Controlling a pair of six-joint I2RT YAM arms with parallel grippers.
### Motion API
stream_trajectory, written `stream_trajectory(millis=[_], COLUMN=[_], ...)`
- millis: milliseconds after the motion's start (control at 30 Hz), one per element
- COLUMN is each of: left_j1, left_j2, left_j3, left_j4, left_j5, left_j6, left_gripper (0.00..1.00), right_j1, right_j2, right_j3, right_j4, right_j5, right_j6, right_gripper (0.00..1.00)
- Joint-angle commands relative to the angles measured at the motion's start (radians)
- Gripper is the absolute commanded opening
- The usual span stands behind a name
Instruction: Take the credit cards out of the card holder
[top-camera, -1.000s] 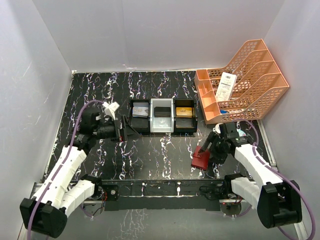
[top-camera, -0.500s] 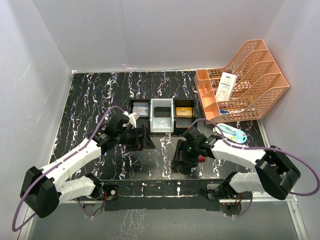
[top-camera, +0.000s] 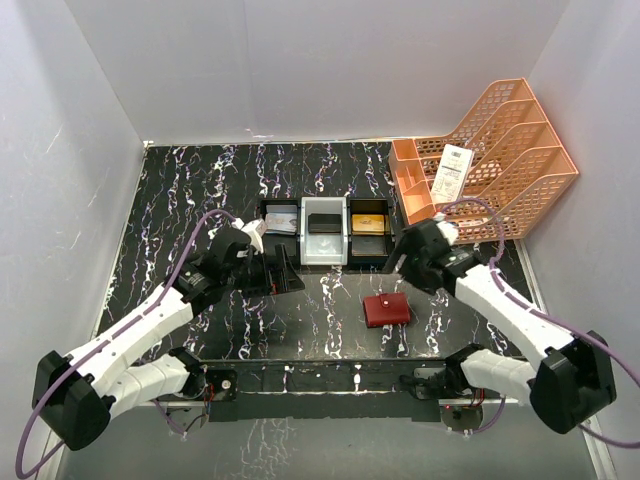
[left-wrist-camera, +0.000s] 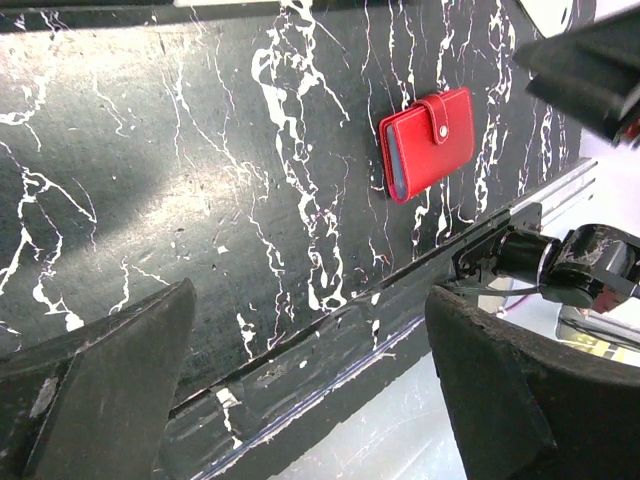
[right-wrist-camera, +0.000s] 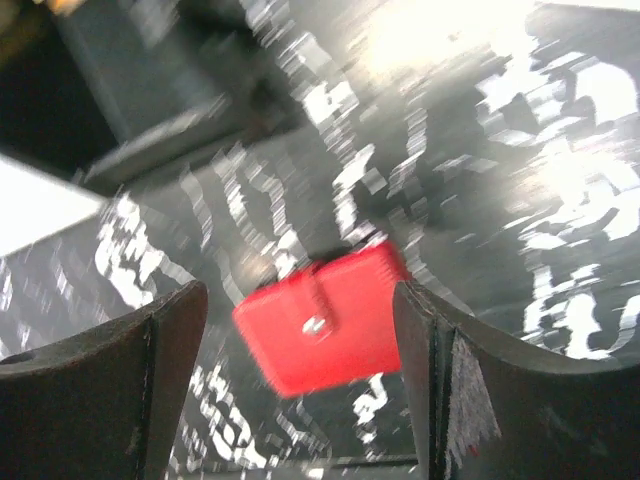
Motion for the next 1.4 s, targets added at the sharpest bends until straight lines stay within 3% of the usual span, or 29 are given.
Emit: stream_trajectory(millis=[0, 300, 600, 700, 867, 1033, 1233, 1367], left_j1=[-0.004, -0.004, -0.004, -0.004, -0.003, -0.004, -0.004, -0.005], left_j2=[-0.035, -0.059, -0.11, -0.138, -0.202, -0.187, -0.02, 0.123], left_j3=[0.025, 0.014, -0.009, -0.004, -0.035, -0.088, -0.085, -0.042], left_j4=[-0.016, -0.039, -0.054, -0.084, -0.089, 0.018, 0.143, 0.194], left_j5=[-0.043, -0.054, -0.136, -0.2, -0.262, -0.114, 0.06, 0.154], left_j6=[0.02, 0.026, -0.006, -0.016, -0.091, -0.064, 0.007, 0.068], left_gripper=[0.97, 0.98, 0.99, 0.99, 0.99, 0.99, 0.95, 0.92], right_j1=[-0.217, -0.231, 0.053, 0.19, 0.279, 0.287, 0.342, 0.43], right_j2=[0.019, 0.157, 0.133, 0.191, 0.288, 0.211, 0.016, 0.005], right_j3=[-0.028, -0.125, -0.139, -0.078, 0.061, 0.069, -0.209, -0.244], right_j4=[0.012, 0.239, 0.379, 0.408, 0.346, 0.215, 0.446, 0.494], right_j5=[-0.057, -0.426, -0.436, -0.401, -0.322, -0.164, -0.371, -0.383], right_j6=[-0.173, -0.19, -0.064, -0.063, -0.105, 0.02, 0.273, 0.335], right_gripper=[0.73, 0.63, 0.62, 0.62, 0.64, 0.66, 0.61, 0.61])
